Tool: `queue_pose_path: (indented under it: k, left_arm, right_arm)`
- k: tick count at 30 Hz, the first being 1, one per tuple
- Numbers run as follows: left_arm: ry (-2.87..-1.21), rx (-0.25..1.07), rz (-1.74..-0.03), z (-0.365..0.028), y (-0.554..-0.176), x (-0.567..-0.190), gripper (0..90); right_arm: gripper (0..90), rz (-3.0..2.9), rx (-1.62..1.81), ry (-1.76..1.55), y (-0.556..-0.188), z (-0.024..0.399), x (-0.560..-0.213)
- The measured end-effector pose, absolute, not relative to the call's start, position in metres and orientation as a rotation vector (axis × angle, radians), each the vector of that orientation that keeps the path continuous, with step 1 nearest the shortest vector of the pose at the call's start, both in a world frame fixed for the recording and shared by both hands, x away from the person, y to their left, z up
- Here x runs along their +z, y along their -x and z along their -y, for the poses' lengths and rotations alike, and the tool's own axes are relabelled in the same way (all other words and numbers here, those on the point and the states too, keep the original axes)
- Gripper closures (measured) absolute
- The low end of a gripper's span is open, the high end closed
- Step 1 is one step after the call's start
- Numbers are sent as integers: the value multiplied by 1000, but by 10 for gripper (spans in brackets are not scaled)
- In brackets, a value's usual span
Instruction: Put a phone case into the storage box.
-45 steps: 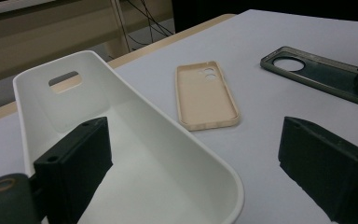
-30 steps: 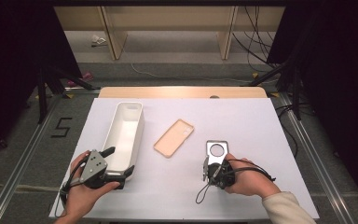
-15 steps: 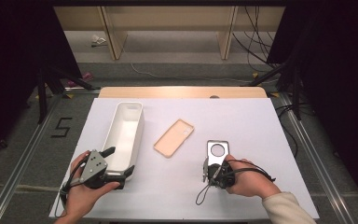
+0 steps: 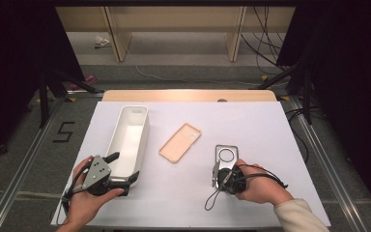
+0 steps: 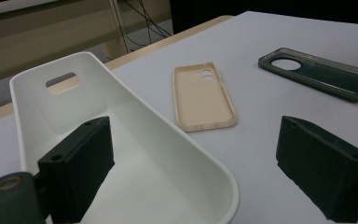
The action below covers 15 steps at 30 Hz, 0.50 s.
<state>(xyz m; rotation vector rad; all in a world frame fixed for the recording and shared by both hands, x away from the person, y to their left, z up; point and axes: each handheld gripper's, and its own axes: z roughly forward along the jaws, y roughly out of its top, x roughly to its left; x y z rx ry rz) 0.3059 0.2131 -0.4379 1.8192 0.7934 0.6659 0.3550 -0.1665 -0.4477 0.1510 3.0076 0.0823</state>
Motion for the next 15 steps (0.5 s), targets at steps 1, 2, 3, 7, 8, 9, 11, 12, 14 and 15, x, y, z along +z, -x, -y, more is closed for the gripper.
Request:
queue_pose_path:
  k: [1, 2, 3, 7, 8, 9, 11, 12, 14, 15]
  left_arm:
    - [-1819, 667, -791, -213, -306, -438, 109]
    - [-1818, 666, -793, -213, -306, -438, 109]
    - [-1819, 667, -790, -213, -306, -438, 110]
    - [-1816, 668, -792, -213, -306, -438, 111]
    - [-1816, 668, -792, -213, -306, -438, 111]
    - [-1817, 668, -792, -213, -305, -438, 112]
    - [-1816, 667, -795, -213, -305, -438, 113]
    - [-1816, 667, -795, -213, -305, -438, 113]
    - [-1814, 665, -796, -213, -305, -437, 114]
    - [-1815, 665, -795, -213, -305, -437, 114]
  right_arm:
    - [887, -3002, 109, -177, -356, 169, -445]
    - [888, -3000, 123, -183, -356, 170, -444]
    - [887, -2998, 147, -204, -356, 172, -443]
    - [887, -2987, 229, -242, -358, 178, -438]
    - [887, -2985, 253, -247, -358, 179, -437]
    - [887, -2984, 281, -272, -358, 181, -435]
    - [887, -2976, 326, -289, -358, 184, -434]
    - [887, -2976, 326, -289, -358, 184, -434]
    - [887, -2967, 369, -316, -358, 186, -432]
    - [887, -2951, 418, -332, -358, 187, -430]
